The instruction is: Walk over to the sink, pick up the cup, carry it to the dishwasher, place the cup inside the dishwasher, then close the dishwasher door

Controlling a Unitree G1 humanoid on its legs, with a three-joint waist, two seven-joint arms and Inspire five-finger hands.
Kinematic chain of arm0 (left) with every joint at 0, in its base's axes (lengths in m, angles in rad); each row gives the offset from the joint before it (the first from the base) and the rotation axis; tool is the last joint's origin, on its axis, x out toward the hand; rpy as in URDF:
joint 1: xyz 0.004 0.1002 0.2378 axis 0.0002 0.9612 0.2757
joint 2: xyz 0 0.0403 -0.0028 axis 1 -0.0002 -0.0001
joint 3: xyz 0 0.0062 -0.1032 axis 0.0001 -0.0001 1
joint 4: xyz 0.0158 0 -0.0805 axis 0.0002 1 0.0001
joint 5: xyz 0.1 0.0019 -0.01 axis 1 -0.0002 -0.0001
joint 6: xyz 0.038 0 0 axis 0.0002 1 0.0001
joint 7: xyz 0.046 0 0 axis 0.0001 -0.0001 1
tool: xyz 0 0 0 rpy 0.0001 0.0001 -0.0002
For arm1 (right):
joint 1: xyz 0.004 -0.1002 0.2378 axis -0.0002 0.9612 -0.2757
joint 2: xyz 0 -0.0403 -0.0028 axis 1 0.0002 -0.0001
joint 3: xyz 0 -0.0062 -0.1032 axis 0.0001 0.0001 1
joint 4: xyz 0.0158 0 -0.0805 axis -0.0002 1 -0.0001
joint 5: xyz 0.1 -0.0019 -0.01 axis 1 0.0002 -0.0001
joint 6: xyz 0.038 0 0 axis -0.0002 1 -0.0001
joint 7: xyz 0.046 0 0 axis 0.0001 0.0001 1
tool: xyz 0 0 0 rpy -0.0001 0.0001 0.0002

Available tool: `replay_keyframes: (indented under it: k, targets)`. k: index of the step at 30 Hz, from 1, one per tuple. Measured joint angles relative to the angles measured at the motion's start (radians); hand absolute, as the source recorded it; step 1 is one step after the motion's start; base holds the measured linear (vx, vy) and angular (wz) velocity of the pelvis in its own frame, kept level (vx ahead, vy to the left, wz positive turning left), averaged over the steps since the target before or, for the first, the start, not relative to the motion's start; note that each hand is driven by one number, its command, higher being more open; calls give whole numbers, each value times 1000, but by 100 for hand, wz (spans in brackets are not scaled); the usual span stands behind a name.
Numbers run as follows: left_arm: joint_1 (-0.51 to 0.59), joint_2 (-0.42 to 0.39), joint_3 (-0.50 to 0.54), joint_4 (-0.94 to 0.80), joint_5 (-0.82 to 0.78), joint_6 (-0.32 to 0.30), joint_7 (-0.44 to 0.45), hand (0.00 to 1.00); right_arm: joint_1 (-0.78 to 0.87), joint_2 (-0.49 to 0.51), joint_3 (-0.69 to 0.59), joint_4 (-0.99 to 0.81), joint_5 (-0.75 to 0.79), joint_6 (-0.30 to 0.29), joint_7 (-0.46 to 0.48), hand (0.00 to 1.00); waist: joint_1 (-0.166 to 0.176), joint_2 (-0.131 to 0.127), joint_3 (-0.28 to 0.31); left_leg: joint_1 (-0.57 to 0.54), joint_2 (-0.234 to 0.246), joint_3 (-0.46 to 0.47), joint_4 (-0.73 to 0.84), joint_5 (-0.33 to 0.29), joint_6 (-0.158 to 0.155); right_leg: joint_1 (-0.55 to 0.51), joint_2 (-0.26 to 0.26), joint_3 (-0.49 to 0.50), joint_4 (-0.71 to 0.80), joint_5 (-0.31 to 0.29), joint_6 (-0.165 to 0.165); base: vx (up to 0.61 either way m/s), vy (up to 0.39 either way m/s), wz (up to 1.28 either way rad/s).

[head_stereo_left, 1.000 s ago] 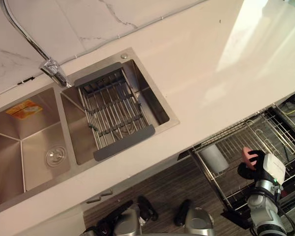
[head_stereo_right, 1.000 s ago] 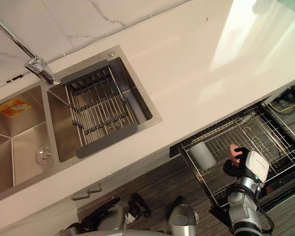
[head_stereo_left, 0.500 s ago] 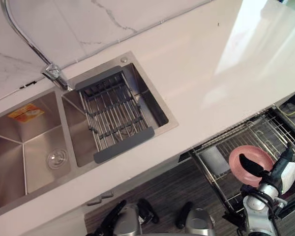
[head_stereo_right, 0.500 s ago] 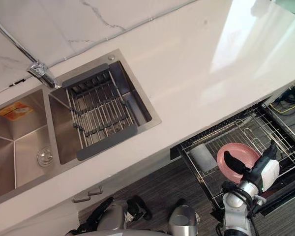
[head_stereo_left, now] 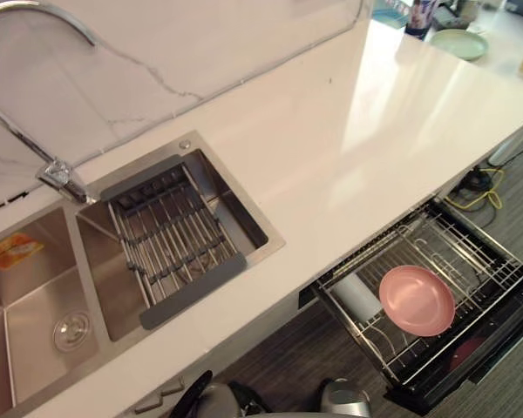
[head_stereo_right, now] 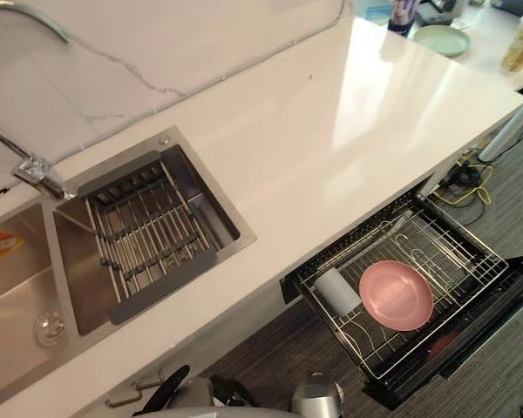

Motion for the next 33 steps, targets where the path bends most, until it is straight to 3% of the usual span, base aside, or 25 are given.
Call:
replay_keyframes:
  k: [3, 7, 10, 13, 18, 22, 26, 33]
  targets:
    - [-1, -6, -2, 6, -13, -1, 31, 100, -10, 95, 39, 48, 120, 67, 138, 100, -9, -1, -1, 13, -16, 12, -37, 8, -13, 2, -1, -1, -16, 15, 0, -12, 12, -1]
    - [-3, -8, -25, 9, -40, -10, 43, 100, -34, 140, 212, 63, 103, 125, 256, 100, -6, 3, -13, 16, -47, 28, -103, 17, -27, -2, -2, -19, -46, 42, 2, -82, 61, 17]
    - [-4, -8, -45, 7, -46, -16, 42, 100, -54, 142, 275, 60, 96, 134, 353, 100, 30, 1, -24, 14, -61, 28, -135, 17, -28, 0, -1, -44, -57, 55, 3, -110, 83, 27]
    - [-2, -8, -50, 11, -57, -24, 29, 100, -23, 133, 307, 61, 101, 173, 433, 100, 42, 1, -24, 12, -70, 27, -149, 18, -29, 9, -3, -65, -60, 64, 3, -87, 80, 23]
    - [3, -8, -51, 15, -48, -31, 1, 100, -1, 78, 362, 61, 78, 238, 473, 100, 44, 0, -27, -10, -79, 21, -136, 45, -56, 11, -20, -93, -55, 64, 1, -85, 58, 17]
    - [4, -7, -50, 14, -33, -42, -36, 100, 3, 29, 391, 63, 77, 287, 493, 100, 50, -1, -27, -47, -80, -9, -88, 83, -52, 13, -43, -127, -33, 59, -2, -72, -11, 31]
    - [4, -7, -49, 10, -12, -51, -78, 100, -5, -14, 417, 88, 84, 329, 531, 100, 77, -3, -28, -79, -82, -27, -27, 143, -47, 20, -82, -150, -3, 52, -2, -64, -36, 20]
    - [4, -14, -33, 11, 29, -71, -133, 100, -59, -92, 453, 141, 125, 406, 545, 100, 103, -8, -35, -121, -118, -76, 8, 202, -36, 25, -137, -191, 30, 52, 9, -38, 18, 20]
